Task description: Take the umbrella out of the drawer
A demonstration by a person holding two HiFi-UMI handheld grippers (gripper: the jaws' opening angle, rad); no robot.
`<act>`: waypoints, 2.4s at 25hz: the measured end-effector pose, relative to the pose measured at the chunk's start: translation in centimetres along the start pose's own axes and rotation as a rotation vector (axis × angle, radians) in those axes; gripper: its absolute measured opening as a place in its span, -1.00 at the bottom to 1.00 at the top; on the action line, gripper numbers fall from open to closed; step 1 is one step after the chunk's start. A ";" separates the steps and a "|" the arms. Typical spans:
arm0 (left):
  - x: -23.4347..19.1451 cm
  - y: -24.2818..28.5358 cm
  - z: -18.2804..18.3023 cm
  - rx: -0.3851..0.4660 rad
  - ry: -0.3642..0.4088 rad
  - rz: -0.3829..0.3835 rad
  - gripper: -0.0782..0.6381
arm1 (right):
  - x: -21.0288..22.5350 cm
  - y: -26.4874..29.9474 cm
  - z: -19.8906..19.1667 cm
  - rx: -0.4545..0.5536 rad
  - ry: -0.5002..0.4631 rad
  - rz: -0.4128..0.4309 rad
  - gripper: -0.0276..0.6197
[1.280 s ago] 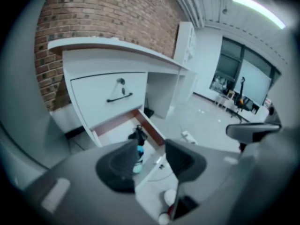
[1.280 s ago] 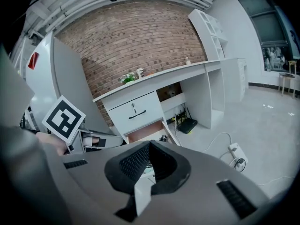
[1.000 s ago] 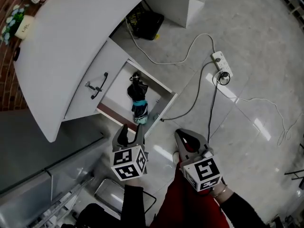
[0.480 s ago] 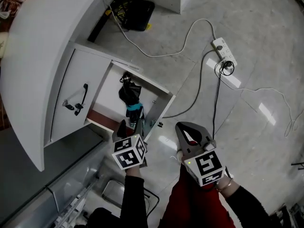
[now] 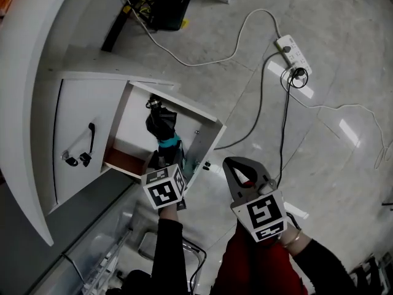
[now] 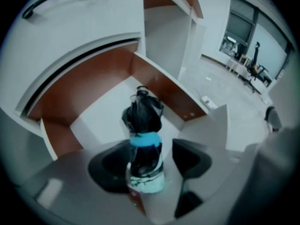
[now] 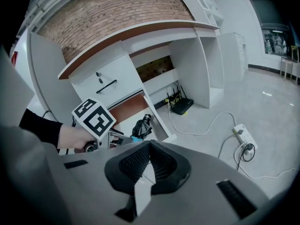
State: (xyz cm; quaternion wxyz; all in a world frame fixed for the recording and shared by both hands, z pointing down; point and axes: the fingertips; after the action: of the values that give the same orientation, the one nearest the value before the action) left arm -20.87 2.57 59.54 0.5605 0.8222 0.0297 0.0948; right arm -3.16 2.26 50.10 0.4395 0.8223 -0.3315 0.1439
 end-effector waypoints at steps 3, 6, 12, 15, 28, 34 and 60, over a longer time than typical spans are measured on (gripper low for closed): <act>-0.2 1.5 -0.3 -0.030 -0.008 0.001 0.01 | 0.3 1.1 -0.3 -0.022 0.001 0.003 -0.92; -0.6 2.9 -0.3 -0.047 -0.013 0.013 0.02 | 0.5 2.1 -0.4 -0.032 -0.001 0.008 -0.92; -1.2 4.9 -1.1 -0.099 -0.004 0.011 0.05 | 0.6 3.4 -0.5 -0.034 0.012 0.013 -0.92; -1.3 5.9 -1.3 -0.117 0.000 0.008 0.05 | 0.6 3.9 -0.5 -0.038 0.007 0.013 -0.92; -1.2 8.2 -1.0 -0.168 0.029 0.019 0.06 | 1.0 4.6 -0.4 -0.062 -0.004 0.011 -0.92; -1.3 9.0 -1.1 -0.192 0.057 0.023 0.06 | 1.1 4.9 -0.4 -0.070 -0.014 0.008 -0.92; -0.7 3.1 0.9 -0.093 0.070 -0.078 -0.07 | -2.5 2.8 0.7 -0.065 -0.046 0.006 -0.92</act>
State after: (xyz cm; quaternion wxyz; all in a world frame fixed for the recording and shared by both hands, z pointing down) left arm -21.58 0.42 62.03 0.6001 0.7896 0.0767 0.1028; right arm -6.88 1.67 50.16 0.4577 0.8099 -0.3484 0.1152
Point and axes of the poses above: the fingertips, and each gripper's own axes: y forward along the fingers, x to its right, z out of its top, and after that the axes turned 13 degrees about y, right-handed
